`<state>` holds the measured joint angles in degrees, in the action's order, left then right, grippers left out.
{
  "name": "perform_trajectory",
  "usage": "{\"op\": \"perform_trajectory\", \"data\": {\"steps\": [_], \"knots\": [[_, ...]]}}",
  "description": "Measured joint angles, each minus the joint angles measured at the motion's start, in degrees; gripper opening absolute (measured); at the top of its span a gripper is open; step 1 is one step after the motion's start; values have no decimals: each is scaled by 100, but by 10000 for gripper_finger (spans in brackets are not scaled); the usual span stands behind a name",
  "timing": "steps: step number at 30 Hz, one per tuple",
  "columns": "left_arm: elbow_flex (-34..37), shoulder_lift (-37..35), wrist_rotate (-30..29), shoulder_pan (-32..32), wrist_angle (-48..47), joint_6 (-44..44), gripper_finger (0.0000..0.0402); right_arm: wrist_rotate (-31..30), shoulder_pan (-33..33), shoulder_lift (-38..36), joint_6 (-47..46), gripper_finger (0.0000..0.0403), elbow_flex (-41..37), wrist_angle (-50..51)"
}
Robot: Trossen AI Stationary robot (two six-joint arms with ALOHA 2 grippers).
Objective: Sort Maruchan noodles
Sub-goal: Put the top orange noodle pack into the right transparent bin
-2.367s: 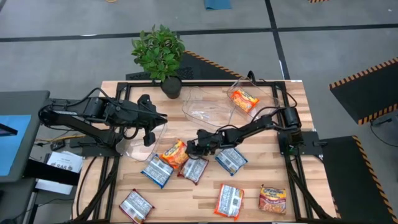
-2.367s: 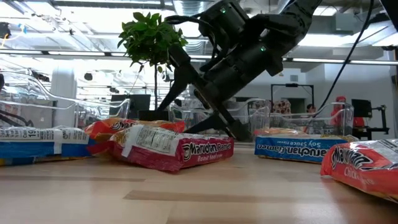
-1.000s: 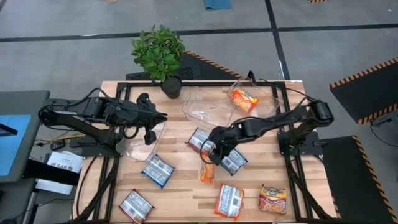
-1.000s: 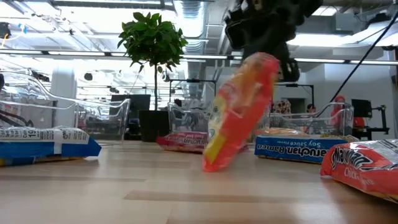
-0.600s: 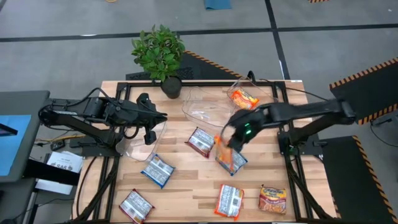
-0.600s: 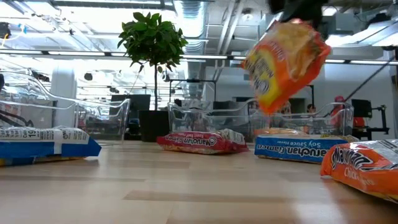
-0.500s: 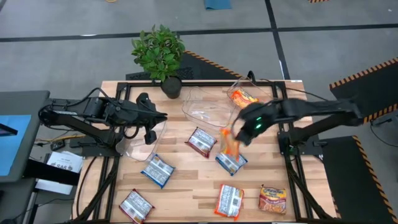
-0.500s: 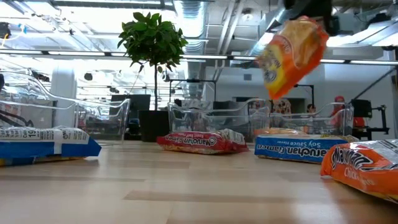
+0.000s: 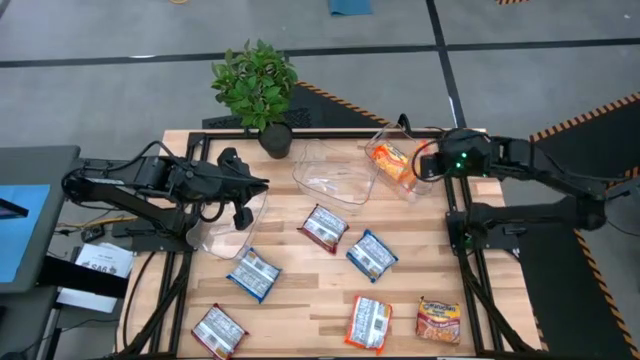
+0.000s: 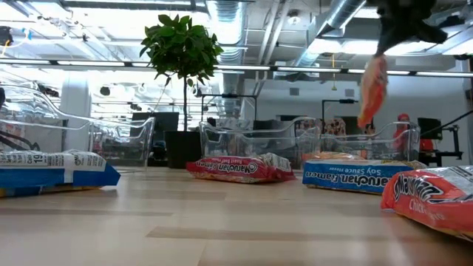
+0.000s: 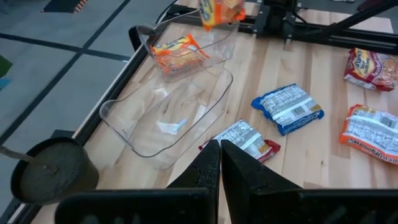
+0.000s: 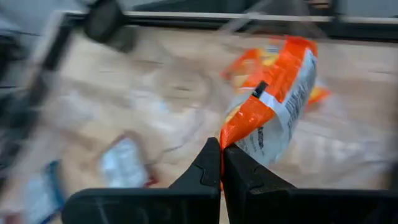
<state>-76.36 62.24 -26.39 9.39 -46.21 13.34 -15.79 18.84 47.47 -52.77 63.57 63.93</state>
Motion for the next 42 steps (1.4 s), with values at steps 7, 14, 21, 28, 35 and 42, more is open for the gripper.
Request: {"op": "perform_trajectory", "data": {"steps": [7,14,21,28,35,42], "knots": [[0,0,-16,0,87,0,0,-701,692,438,280,20,0,1021],[0,0,-123,0,80,0,0,-994,1034,1006,512,20,0,1064],[0,0,-129,0,67,0,0,-1110,1052,1668,488,20,-431,1152],[0,0,-127,0,65,0,0,-1080,747,1721,-53,20,-999,1074],[0,0,-128,0,65,-42,0,-854,506,1655,-824,20,-1152,369],[0,0,-127,2,65,-44,0,-1122,451,1497,-1197,22,-1147,-579]]}}
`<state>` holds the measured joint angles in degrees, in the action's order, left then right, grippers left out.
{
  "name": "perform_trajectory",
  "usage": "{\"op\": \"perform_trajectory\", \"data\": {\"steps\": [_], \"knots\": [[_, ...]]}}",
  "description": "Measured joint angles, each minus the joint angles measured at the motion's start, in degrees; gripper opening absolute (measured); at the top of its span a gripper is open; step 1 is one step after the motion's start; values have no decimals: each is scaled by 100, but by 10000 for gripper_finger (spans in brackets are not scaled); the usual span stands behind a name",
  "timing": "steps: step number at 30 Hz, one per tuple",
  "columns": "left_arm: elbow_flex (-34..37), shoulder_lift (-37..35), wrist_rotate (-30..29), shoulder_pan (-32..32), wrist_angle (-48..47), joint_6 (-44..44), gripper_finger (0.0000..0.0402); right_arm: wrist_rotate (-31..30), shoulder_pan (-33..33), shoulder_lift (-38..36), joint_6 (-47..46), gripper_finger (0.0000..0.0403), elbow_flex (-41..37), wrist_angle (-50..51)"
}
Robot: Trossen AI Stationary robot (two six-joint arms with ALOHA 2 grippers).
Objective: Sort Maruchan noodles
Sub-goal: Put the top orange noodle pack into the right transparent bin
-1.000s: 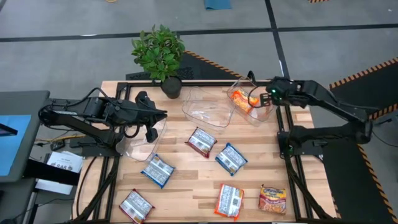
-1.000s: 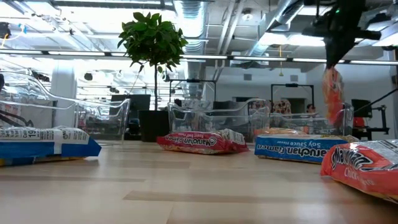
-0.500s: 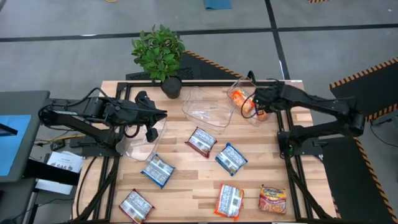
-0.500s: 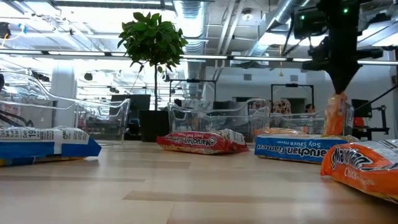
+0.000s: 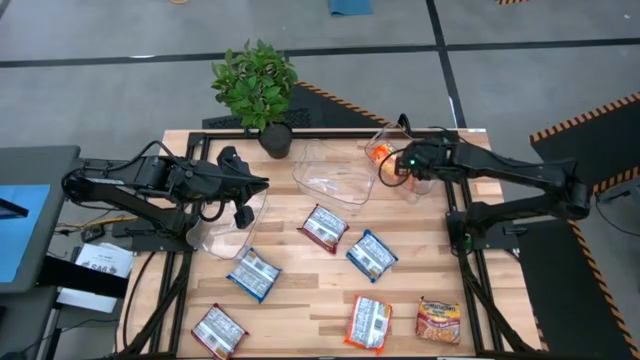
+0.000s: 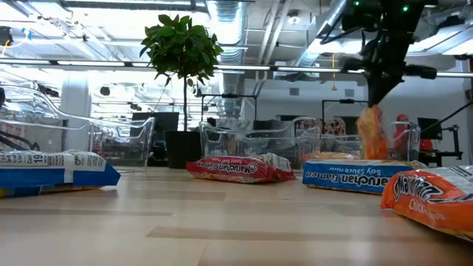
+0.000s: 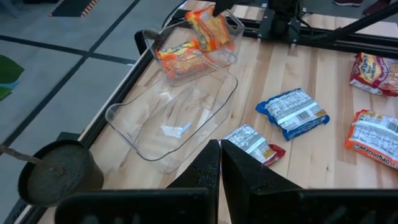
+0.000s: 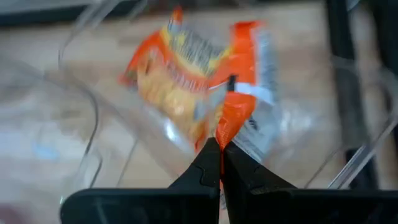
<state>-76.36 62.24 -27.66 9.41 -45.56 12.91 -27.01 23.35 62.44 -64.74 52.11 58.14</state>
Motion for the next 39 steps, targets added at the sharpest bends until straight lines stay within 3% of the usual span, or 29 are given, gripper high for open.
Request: {"op": "perform_trajectory", "data": {"steps": [13,25,36,39], "knots": [[0,0,11,-1,-1,-1,0,-1153,-49,-860,-1031,20,-1,-82],[0,0,7,-2,0,-63,0,-2094,-71,-461,-2086,20,1,-801],[0,0,0,-2,1,-66,0,-1817,-166,421,-2733,21,1,-772],[0,0,2,-2,0,-66,0,-1667,-202,629,-2872,39,1,-758]]}}
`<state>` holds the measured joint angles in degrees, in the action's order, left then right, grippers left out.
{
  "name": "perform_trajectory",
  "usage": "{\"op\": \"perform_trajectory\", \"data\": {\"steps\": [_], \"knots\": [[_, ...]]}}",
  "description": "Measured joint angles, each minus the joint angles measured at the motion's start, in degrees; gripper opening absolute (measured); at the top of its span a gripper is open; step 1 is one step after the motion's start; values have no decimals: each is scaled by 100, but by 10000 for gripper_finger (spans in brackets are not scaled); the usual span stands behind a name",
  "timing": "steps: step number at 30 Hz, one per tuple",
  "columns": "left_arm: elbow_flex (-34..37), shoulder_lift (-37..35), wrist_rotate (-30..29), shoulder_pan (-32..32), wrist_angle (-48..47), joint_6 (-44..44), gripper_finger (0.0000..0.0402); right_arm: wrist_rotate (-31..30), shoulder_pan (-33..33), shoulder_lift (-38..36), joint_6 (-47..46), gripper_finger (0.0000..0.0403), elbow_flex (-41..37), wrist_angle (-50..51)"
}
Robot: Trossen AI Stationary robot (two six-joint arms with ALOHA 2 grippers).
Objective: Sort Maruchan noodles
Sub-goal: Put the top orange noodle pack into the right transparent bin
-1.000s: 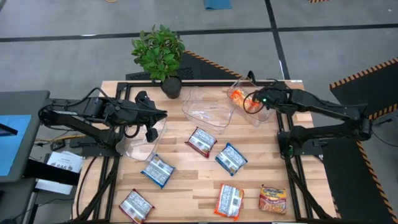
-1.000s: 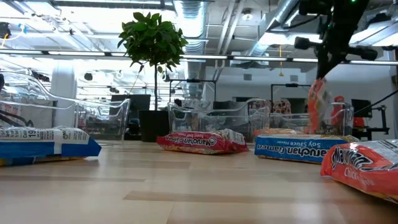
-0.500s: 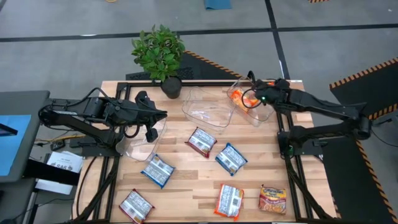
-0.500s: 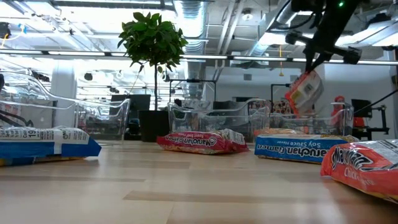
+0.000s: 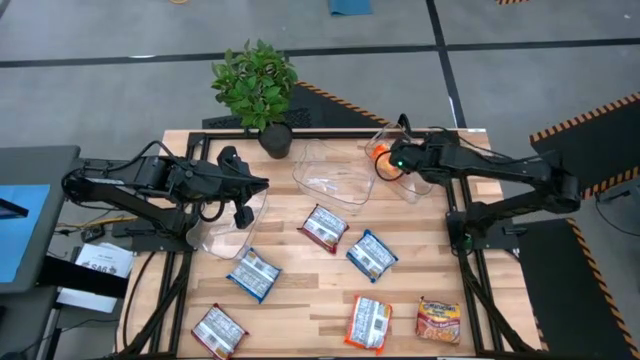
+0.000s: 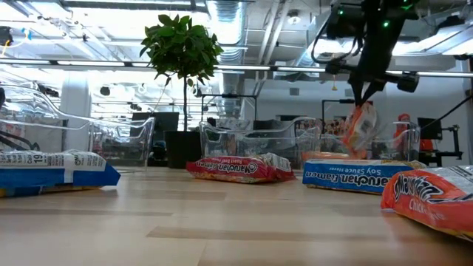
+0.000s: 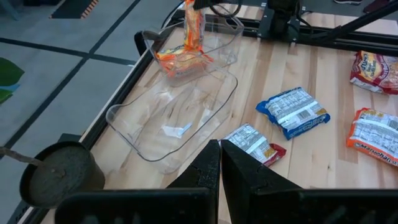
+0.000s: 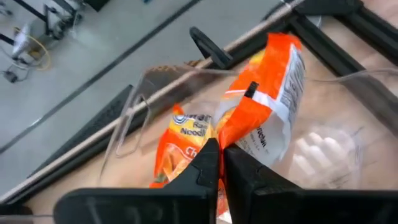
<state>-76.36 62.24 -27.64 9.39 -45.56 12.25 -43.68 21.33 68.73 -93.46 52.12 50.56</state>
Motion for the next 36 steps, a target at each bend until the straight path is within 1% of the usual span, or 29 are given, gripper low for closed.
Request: {"op": "perform_trajectory", "data": {"steps": [3,10,14,18,22,25,28,30,33,35,36], "knots": [[0,0,0,1,0,0,0,87,-71,108,-161,46,0,42],[0,0,0,0,0,0,0,506,-32,34,-122,50,2,431],[0,0,-1,1,2,-68,0,679,-25,-111,141,69,2,610],[0,0,0,0,1,-99,0,897,-29,-348,668,110,2,719],[0,0,0,0,0,-98,0,1002,-122,-583,706,174,2,1157],[0,0,0,1,0,-98,0,1086,-206,-781,978,222,2,1533],[0,0,0,1,0,-98,0,1232,-297,-983,1276,254,2,1620],[0,0,0,2,0,-96,0,1379,-349,-1106,1452,263,2,1498],[0,0,0,2,0,-96,0,1676,-395,-1150,1930,263,2,983],[0,0,0,2,2,-96,0,1919,-291,-1054,2330,254,2,610],[0,0,0,0,2,-86,0,2029,-198,-972,2535,242,3,461]]}}
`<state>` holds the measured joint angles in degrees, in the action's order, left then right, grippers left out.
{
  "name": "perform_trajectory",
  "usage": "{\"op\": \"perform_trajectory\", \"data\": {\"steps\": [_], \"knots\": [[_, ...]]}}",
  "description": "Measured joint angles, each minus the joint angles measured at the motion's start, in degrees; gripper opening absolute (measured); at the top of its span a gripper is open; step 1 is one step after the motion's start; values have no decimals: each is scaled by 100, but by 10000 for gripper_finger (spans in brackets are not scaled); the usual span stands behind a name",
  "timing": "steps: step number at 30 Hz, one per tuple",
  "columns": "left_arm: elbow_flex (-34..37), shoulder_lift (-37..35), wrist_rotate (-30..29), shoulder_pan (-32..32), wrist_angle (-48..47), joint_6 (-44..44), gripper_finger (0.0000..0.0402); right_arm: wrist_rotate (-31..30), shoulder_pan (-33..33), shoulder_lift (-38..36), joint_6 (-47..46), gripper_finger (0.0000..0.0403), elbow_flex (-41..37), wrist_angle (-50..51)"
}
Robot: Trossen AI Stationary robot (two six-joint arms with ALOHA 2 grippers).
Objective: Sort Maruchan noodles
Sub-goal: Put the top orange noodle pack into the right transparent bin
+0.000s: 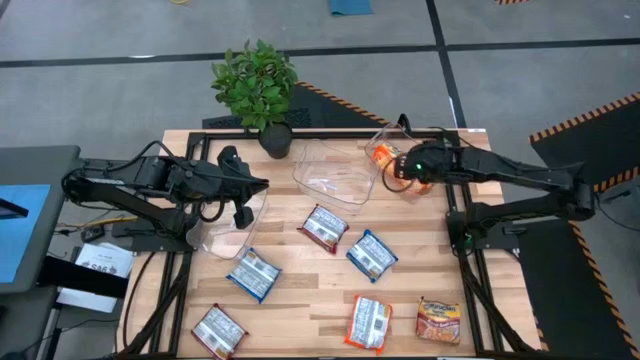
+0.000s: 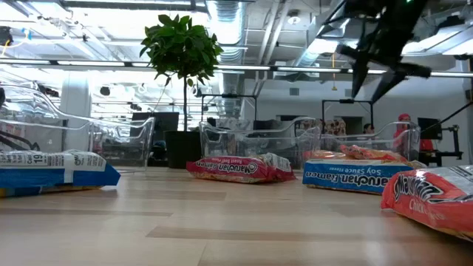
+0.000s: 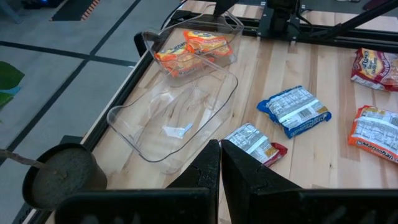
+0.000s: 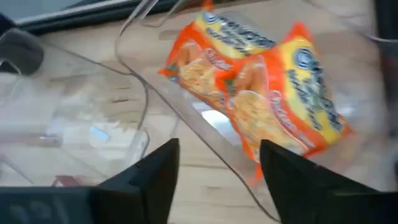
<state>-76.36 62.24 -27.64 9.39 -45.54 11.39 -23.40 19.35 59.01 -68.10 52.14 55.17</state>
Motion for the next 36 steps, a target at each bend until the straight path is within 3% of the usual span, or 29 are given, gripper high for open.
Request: {"op": "perform_trajectory", "data": {"steps": [2,4,6,8,12,21,29,36], "knots": [[0,0,0,0,0,60,0,120,235,230,380,202,2,-201],[0,0,0,2,0,152,0,318,551,469,810,138,2,-414],[0,0,13,0,-2,220,0,784,963,660,1436,55,2,-668],[0,0,48,2,0,237,0,1323,1354,869,2042,21,8,-897],[0,0,85,2,0,326,0,1656,1871,1417,2524,19,119,-914],[0,0,60,1,0,455,0,1926,2317,2379,3062,17,288,-1594],[0,0,-19,0,0,579,0,1906,2466,2934,3428,19,288,-1723],[0,0,-24,2,-2,690,0,2113,2234,2914,4473,17,288,-1148]]}}
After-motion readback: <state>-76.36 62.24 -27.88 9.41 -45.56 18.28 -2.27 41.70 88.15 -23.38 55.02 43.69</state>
